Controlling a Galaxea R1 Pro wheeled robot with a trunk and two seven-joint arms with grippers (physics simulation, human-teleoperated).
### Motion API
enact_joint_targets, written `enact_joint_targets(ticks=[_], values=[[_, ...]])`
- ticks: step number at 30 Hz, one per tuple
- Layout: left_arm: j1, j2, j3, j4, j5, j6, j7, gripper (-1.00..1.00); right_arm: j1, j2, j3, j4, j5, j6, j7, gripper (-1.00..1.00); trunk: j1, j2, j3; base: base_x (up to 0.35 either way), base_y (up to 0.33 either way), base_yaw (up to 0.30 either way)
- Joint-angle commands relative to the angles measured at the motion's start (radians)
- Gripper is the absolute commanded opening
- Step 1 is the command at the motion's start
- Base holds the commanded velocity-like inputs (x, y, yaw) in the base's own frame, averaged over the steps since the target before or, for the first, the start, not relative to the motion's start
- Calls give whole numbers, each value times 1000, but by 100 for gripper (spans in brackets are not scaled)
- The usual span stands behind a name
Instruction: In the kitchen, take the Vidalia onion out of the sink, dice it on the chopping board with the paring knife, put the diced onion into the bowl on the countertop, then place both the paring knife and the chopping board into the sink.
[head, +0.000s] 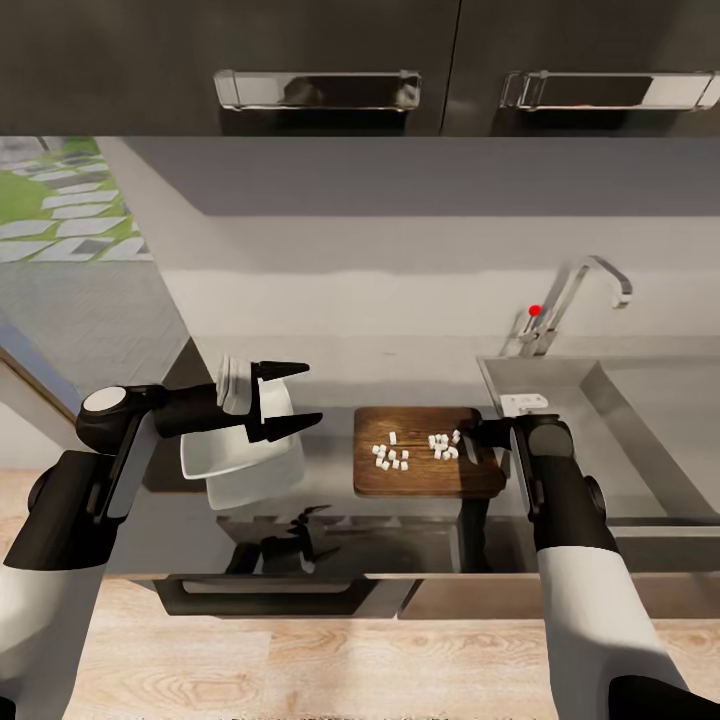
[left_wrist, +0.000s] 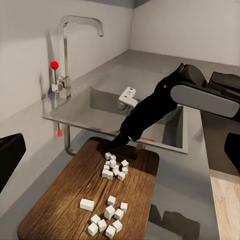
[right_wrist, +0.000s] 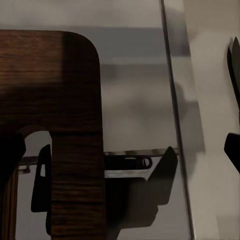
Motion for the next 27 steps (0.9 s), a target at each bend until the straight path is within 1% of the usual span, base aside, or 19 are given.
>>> enact_joint_targets(ticks=[1, 9, 27], values=[[-1, 1, -1, 0, 6, 10, 0, 100, -1, 1, -3, -1, 11, 3, 10, 100, 1, -2, -3, 0, 0, 0], [-1, 1, -1, 0, 6, 10, 0, 100, -1, 1, -4, -1, 11, 3, 10, 100, 1, -2, -8, 0, 0, 0], [-1, 1, -1, 0, 6, 10, 0, 100, -1, 1, -4, -1, 11, 3, 10, 100, 1, -2, -29, 0, 0, 0]])
